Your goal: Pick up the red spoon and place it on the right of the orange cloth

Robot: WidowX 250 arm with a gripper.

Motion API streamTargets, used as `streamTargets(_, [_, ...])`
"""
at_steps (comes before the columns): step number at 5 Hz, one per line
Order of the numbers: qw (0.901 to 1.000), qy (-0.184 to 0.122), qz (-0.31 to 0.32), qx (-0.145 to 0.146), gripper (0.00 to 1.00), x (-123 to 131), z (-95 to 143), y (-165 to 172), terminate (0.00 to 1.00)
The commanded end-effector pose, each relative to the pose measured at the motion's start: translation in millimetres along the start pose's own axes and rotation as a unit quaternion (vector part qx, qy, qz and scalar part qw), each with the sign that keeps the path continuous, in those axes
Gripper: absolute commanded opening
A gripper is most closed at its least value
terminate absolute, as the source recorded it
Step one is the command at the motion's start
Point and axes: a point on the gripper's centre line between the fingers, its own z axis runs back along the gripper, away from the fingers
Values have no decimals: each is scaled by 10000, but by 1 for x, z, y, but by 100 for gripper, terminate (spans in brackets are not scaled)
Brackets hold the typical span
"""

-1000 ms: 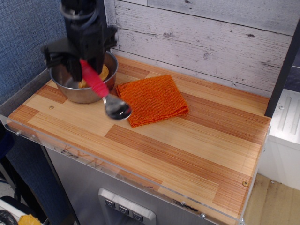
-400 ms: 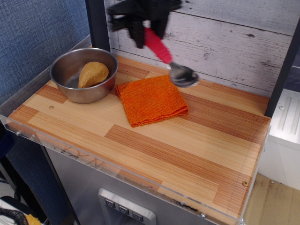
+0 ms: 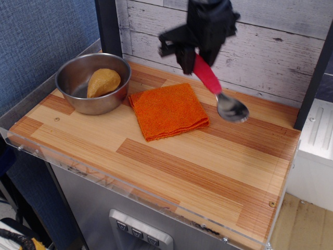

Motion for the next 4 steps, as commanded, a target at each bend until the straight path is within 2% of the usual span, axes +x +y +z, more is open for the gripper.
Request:
streamTargets(1, [9987, 159, -470, 126, 0, 19, -13, 32, 0])
streamTargets(4, [9953, 39, -963, -126, 0, 54, -62, 42, 0])
